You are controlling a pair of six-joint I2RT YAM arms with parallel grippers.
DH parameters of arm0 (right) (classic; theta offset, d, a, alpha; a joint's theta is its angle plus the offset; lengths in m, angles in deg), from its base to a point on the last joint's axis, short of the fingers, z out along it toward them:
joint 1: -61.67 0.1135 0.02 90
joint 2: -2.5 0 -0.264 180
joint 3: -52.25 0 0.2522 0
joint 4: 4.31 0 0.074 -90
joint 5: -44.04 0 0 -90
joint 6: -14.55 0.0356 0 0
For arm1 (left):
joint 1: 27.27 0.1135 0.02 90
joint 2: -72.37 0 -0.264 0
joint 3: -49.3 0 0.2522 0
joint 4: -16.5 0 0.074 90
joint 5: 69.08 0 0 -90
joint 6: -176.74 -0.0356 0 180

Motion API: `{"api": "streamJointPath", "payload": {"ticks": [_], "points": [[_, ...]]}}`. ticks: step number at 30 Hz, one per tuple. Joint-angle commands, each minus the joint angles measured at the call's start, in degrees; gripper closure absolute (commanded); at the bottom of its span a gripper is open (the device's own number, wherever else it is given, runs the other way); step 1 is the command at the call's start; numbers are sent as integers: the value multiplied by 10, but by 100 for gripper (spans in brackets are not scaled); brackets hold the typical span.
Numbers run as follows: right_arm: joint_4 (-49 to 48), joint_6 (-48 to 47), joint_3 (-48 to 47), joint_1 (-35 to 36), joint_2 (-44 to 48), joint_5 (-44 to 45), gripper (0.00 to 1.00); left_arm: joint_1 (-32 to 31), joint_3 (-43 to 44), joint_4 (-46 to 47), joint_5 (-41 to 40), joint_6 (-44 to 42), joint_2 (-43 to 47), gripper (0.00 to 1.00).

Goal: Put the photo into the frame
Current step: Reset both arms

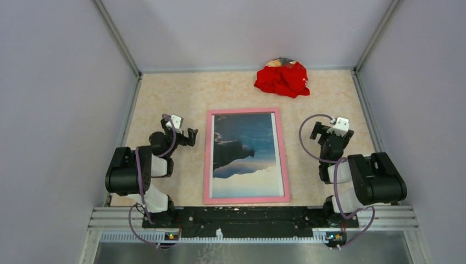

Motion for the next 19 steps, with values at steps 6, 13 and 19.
{"api": "streamJointPath", "payload": {"ticks": [6,13,19], "points": [[-51,4,-3,-4,-1,-28,1,-1,-5,2,-13,-15,13,1],[-51,4,-3,-4,-1,-28,1,-1,-2,-1,-12,-16,11,1],[-51,4,-3,-4,-1,-28,1,-1,-3,-1,-13,-15,12,1]]}}
